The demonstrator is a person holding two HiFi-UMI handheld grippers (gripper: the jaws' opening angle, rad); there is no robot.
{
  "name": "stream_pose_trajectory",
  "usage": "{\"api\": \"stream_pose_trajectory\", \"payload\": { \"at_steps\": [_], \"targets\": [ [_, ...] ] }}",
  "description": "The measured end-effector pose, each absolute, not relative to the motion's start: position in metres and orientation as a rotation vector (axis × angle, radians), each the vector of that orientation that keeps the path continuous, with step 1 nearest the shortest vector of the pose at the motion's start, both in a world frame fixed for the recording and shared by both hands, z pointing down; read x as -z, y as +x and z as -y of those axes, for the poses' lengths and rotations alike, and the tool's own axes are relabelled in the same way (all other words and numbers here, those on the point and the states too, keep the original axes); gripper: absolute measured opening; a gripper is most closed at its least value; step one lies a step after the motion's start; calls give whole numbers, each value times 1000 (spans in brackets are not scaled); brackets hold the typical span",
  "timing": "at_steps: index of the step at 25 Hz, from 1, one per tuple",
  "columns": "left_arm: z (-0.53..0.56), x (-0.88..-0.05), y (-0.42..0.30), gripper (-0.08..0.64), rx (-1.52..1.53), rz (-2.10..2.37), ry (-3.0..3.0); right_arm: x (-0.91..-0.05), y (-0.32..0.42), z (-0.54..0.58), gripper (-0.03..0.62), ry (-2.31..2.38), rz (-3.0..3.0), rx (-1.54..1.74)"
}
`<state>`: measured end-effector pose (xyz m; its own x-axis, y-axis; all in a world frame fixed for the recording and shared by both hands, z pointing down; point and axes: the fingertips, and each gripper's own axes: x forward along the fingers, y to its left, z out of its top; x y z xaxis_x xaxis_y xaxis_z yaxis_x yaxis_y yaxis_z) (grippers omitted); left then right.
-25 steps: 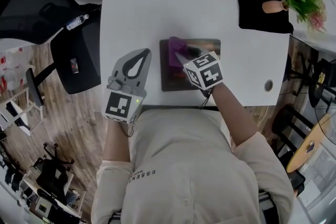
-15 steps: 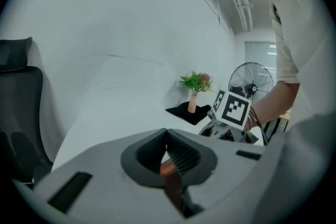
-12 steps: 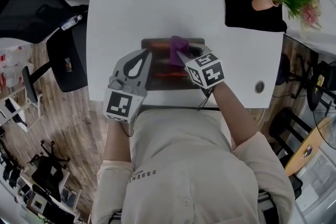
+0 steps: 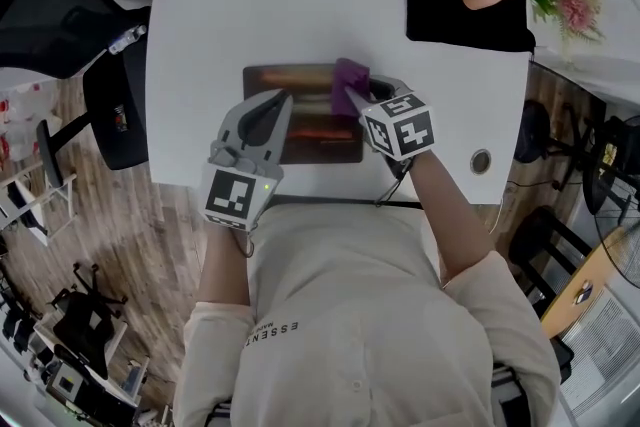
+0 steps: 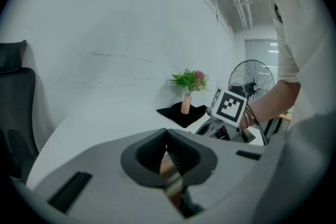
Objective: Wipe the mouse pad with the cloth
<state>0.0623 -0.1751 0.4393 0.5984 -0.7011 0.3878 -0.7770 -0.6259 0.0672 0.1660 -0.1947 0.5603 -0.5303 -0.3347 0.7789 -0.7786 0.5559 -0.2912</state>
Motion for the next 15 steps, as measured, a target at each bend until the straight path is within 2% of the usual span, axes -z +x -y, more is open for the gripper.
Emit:
{"api": "stream_pose_trajectory", "payload": {
  "at_steps": [10,15],
  "targets": [
    [166,-424,77,2,-469,1218,2614,-556,212,195,100,1013,2039,-855],
    [163,-416,58,2,-477,1198,2698,-530,194,188,100,1045,2086,-849]
  ]
}}
